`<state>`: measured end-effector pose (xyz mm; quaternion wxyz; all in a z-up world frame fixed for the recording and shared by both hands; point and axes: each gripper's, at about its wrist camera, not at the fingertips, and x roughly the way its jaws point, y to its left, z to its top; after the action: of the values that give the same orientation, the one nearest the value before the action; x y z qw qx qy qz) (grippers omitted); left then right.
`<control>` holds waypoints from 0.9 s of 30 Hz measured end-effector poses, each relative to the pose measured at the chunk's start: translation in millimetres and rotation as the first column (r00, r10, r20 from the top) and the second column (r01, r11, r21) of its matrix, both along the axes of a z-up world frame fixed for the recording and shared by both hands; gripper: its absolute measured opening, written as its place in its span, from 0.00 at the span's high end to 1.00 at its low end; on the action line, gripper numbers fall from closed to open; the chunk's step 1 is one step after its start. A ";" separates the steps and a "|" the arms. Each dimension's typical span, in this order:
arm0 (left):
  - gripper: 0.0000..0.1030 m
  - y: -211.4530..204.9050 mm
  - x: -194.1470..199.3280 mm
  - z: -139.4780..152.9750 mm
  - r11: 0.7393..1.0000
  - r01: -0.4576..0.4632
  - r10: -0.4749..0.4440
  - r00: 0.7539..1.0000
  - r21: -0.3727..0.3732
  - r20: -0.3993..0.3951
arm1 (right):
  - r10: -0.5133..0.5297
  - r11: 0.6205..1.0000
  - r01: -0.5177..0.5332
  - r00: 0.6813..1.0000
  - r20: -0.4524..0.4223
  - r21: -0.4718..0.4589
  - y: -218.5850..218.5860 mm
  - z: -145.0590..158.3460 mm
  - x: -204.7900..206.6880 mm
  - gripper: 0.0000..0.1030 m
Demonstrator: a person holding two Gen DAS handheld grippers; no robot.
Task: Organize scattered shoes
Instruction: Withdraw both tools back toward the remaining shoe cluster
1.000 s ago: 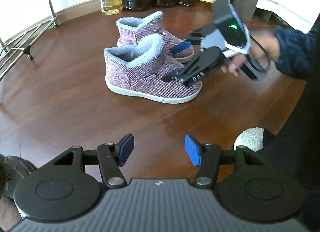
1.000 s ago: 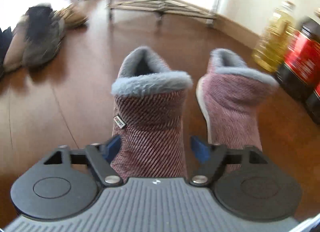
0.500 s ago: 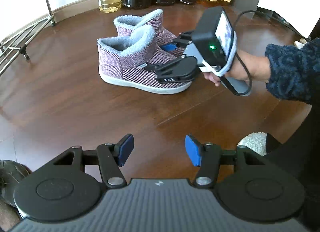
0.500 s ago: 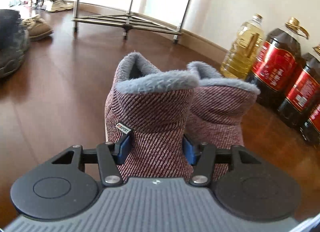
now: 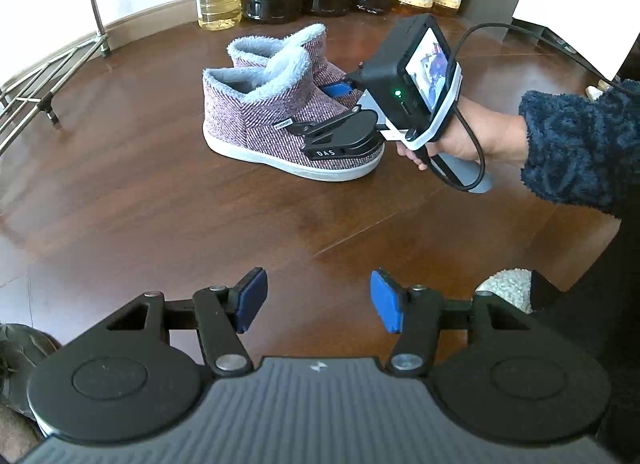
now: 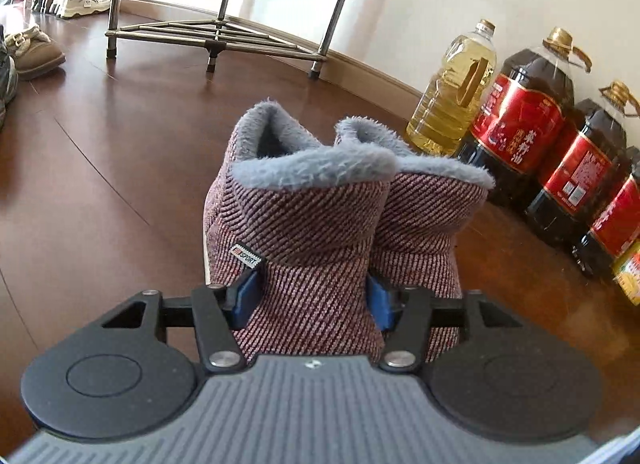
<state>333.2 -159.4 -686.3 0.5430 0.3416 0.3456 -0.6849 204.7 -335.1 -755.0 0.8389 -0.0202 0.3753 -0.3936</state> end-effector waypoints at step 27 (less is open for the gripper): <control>0.28 202.9 109.5 -1.3 0.759 -0.651 0.650 0.759 0.007 0.030 | 0.386 0.792 -0.394 0.915 0.119 0.466 127.2 69.2 89.3 0.24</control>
<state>442.7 43.5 -687.6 0.7483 0.2141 0.4413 -0.4467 293.9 -208.0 -685.8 0.8835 0.1150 0.4415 -0.1068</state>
